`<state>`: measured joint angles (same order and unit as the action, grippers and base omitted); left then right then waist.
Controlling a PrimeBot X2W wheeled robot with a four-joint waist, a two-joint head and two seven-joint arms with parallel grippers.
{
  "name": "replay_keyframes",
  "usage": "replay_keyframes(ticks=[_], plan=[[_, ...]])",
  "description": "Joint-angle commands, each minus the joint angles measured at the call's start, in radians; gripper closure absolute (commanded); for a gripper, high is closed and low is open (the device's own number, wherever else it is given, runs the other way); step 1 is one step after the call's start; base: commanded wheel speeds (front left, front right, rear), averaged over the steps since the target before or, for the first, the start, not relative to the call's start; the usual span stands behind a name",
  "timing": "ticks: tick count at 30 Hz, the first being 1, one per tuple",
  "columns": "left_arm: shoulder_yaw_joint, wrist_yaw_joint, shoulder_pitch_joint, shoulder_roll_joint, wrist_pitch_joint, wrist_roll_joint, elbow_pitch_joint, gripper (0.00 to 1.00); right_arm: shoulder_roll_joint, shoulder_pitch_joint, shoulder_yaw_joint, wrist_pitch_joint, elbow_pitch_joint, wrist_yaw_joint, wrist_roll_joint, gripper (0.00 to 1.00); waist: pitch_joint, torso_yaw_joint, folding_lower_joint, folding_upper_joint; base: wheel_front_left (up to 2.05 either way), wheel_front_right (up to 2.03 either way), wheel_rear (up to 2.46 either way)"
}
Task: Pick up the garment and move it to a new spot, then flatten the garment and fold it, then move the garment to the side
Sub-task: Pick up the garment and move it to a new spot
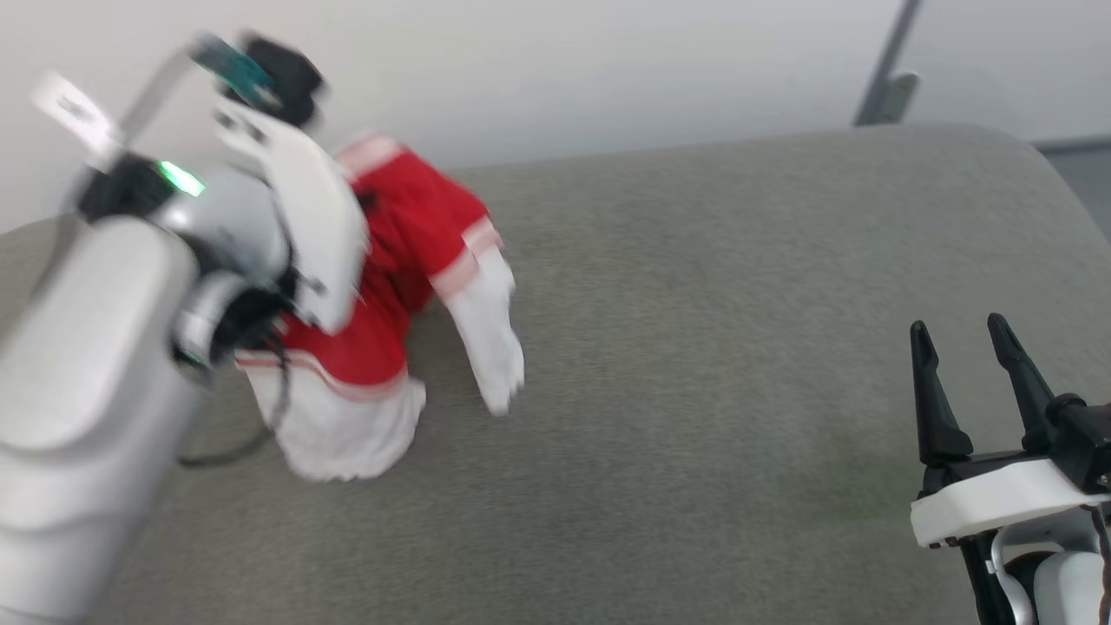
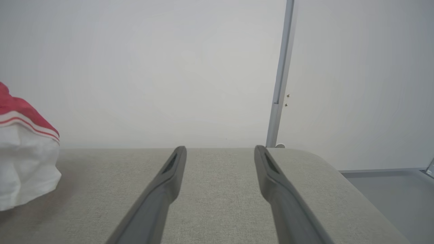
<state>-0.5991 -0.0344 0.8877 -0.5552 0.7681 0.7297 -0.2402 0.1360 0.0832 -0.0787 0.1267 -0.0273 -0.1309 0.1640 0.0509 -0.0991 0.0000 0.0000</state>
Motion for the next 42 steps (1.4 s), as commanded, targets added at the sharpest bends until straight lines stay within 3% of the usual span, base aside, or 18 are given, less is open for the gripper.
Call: replay_keyframes(ticks=[1,9,23,24,25,26,27,34,42], plan=[[-0.018,0.008,-0.034,0.011,0.009,-0.002,0.018,1.00,-0.006,-0.009,-0.003,0.002,0.005,0.000,-0.003,0.00,0.022,-0.047,0.0000,0.0000,0.00,0.00,0.00],[-0.094,0.013,-0.163,0.077,0.026,0.030,-0.031,1.00,-0.029,0.012,0.013,0.027,-0.024,0.000,0.009,0.00,0.071,-0.121,0.0000,0.0000,0.00,0.00,0.00],[-0.163,-0.022,-0.209,0.186,-0.001,0.046,-0.380,1.00,-0.042,0.073,0.091,0.066,-0.098,0.000,0.020,0.00,0.123,-0.164,0.0000,0.0000,0.00,0.00,0.00],[-0.164,-0.025,-0.204,0.193,-0.008,0.046,-0.400,0.88,-0.041,0.075,0.096,0.069,-0.103,0.000,0.023,0.00,0.123,-0.161,0.0000,0.0000,0.00,0.00,0.00],[-0.163,-0.031,-0.197,0.201,-0.016,0.049,-0.416,0.62,-0.040,0.077,0.097,0.071,-0.109,0.000,0.024,0.00,0.122,-0.157,0.0000,0.0000,0.00,0.00,0.00],[-0.164,-0.035,-0.191,0.208,-0.024,0.048,-0.429,0.25,-0.038,0.080,0.097,0.072,-0.115,0.000,0.026,0.00,0.119,-0.151,0.0000,0.0000,0.00,0.00,0.00],[-0.164,-0.041,-0.188,0.214,-0.034,0.050,-0.441,0.00,-0.034,0.081,0.097,0.074,-0.121,0.000,0.027,0.00,0.115,-0.144,0.0000,0.0000,0.00,0.00,0.00],[-0.157,-0.066,-0.153,0.228,-0.122,0.046,-0.462,0.00,-0.013,0.072,0.106,0.074,-0.132,0.000,0.029,0.00,0.079,-0.094,0.0000,0.0000,0.00,0.00,0.00],[-0.123,-0.081,-0.174,0.204,-0.310,0.048,-0.399,0.00,0.023,0.038,0.110,0.052,-0.130,0.000,0.037,0.00,0.011,-0.012,0.0000,0.0000,0.00,0.00,0.00]])
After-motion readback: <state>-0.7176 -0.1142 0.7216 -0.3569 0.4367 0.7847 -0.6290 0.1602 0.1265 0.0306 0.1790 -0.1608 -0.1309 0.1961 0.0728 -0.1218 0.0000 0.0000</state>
